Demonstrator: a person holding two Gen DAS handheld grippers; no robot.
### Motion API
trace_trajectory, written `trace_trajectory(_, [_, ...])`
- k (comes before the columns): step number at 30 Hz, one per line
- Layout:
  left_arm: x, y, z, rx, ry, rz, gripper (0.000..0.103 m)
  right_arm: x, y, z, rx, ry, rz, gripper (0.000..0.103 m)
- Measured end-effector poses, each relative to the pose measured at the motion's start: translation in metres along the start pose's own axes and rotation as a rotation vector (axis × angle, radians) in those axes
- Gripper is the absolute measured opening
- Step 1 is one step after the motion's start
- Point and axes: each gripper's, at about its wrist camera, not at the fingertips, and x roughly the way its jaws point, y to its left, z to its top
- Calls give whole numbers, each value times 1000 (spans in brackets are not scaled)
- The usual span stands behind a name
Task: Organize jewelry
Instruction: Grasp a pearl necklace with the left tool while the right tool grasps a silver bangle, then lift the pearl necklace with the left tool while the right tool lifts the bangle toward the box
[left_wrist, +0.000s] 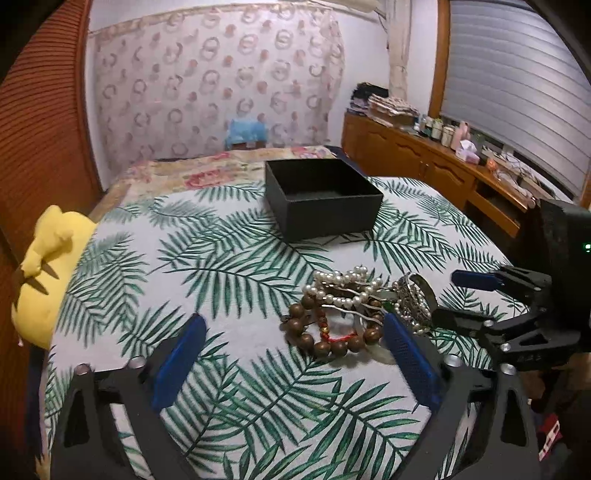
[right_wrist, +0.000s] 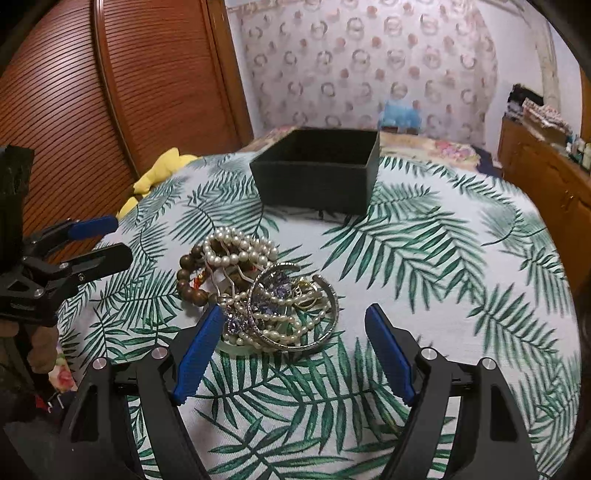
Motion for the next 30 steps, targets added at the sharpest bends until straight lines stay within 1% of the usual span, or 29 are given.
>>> trace_trajectory(1, [5, 1, 2, -1, 15, -9, 80, 2, 0, 0, 3, 7, 4, 81])
trace_trajectory(2, [9, 1, 3, -3, 30, -20, 77, 4, -1, 0, 5, 12, 7, 81])
trace_trajectory(4, [19, 4, 6, -18, 58, -50, 67, 9, -1, 0, 13, 28, 18, 81])
trace_trajectory(7, [32, 5, 10, -37, 87, -71, 59, 14, -3, 2, 15, 45, 19, 80])
trace_trajectory(10, [42, 5, 16, -44, 101, -91, 57, 16, -5, 3, 13, 52, 20, 70])
trace_trajectory(11, [45, 4, 17, -44, 102, -103, 57, 16, -6, 3, 10, 53, 17, 63])
trace_trajectory(12, [47, 4, 18, -48, 105, -115, 56, 15, -6, 3, 4, 51, 12, 62])
trace_trajectory(14, [53, 4, 20, -61, 119, -135, 52, 15, -7, 2, 0, 47, 12, 61])
trace_trajectory(16, [60, 4, 20, -67, 135, -143, 39, 12, -7, 1, -10, 36, 0, 61])
trace_trajectory(17, [63, 5, 20, -77, 145, -147, 36, 11, -7, 0, -13, 28, -5, 61])
trace_trajectory(20, [68, 6, 21, -95, 150, -159, 34, 6, -8, -1, -13, 14, -12, 61])
trace_trajectory(22, [71, 8, 22, -114, 151, -173, 28, 2, -8, -2, -15, 4, -20, 61])
trace_trajectory(26, [76, 7, 24, -118, 149, -177, 27, -1, -7, -3, -13, -5, -21, 61])
trace_trajectory(27, [76, 7, 24, -117, 145, -175, 23, -1, -7, -3, -15, -6, -23, 61])
trace_trajectory(28, [76, 7, 25, -113, 143, -164, 15, -1, -6, -3, -16, -7, -24, 61])
trace_trajectory(30, [74, 8, 27, -108, 138, -173, 7, -3, -6, -4, -20, -8, -24, 61])
